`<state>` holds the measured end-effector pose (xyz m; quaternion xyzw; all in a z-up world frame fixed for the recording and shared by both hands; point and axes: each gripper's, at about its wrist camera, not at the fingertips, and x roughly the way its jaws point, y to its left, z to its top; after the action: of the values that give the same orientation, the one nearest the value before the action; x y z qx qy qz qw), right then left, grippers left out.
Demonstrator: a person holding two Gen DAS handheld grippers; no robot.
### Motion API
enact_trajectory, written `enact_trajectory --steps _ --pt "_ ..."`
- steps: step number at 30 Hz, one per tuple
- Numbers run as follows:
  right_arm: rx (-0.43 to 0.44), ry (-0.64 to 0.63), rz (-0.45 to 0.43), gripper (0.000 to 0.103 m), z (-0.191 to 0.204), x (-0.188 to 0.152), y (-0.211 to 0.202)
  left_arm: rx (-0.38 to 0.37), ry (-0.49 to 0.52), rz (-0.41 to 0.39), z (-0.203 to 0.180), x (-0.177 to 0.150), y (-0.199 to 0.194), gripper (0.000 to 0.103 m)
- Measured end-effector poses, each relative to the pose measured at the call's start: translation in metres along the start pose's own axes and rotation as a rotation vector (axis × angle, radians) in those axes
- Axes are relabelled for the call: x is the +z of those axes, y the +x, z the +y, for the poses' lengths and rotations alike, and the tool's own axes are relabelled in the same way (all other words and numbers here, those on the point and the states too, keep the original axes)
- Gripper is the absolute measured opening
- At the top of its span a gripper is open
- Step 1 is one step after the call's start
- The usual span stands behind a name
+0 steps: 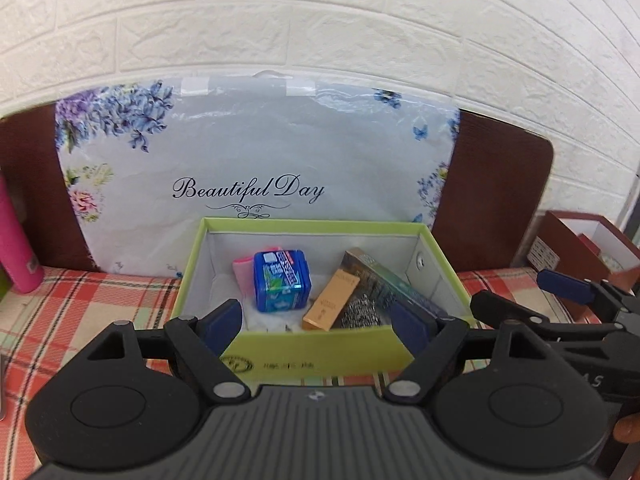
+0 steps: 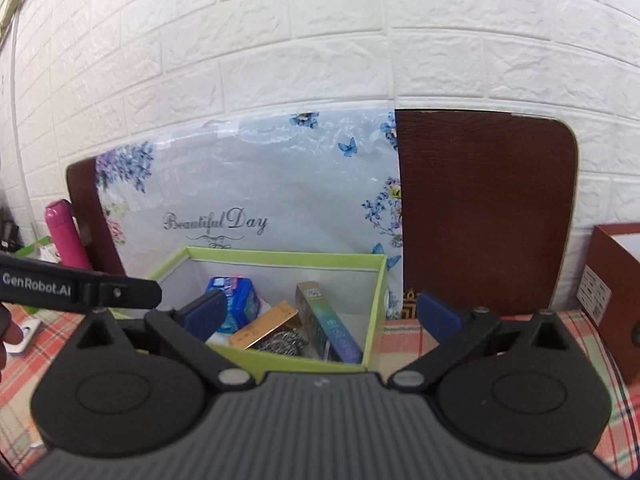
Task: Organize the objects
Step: 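Return both tools to the remaining items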
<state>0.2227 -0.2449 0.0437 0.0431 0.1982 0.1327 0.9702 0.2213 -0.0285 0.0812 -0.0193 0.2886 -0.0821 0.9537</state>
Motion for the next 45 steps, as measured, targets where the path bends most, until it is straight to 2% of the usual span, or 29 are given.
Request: enact_trajectory --steps 6,10,14,19,22,34,37,40,42,45 --pt "-0.002 0.010 -0.005 0.103 0.015 -0.024 -0.057 -0.004 -0.005 0.008 -0.004 -0.030 -0.042 0.085" --pt "0.030 0.035 0.000 0.103 0.025 -0.044 -0.087 -0.022 -0.019 0.034 -0.005 -0.055 -0.059 0.085" --pt "0.012 0.051 0.002 0.103 0.035 -0.067 -0.110 -0.034 -0.027 0.061 -0.003 -0.081 -0.070 0.085" --pt "0.004 0.079 0.020 0.103 0.042 -0.090 -0.126 -0.009 -0.070 0.118 0.006 -0.111 -0.073 0.085" --pt "0.031 0.117 0.027 0.103 0.042 -0.102 -0.131 0.011 -0.073 0.148 0.010 -0.125 -0.072 0.085" --pt "0.047 0.105 0.083 0.103 0.055 -0.126 -0.136 0.035 -0.106 0.230 0.030 -0.156 -0.071 0.085" --pt "0.107 0.072 0.078 0.103 0.065 -0.126 -0.141 0.029 -0.118 0.230 0.038 -0.159 -0.073 0.085" --pt "0.142 -0.019 0.083 0.100 0.084 -0.127 -0.142 0.034 -0.125 0.217 0.046 -0.159 -0.077 0.085" --pt "0.137 -0.098 0.099 0.090 0.099 -0.131 -0.135 0.035 -0.133 0.212 0.052 -0.159 -0.078 0.085" --pt "0.139 -0.178 0.140 0.081 0.115 -0.139 -0.121 0.039 -0.134 0.208 0.059 -0.160 -0.079 0.085"
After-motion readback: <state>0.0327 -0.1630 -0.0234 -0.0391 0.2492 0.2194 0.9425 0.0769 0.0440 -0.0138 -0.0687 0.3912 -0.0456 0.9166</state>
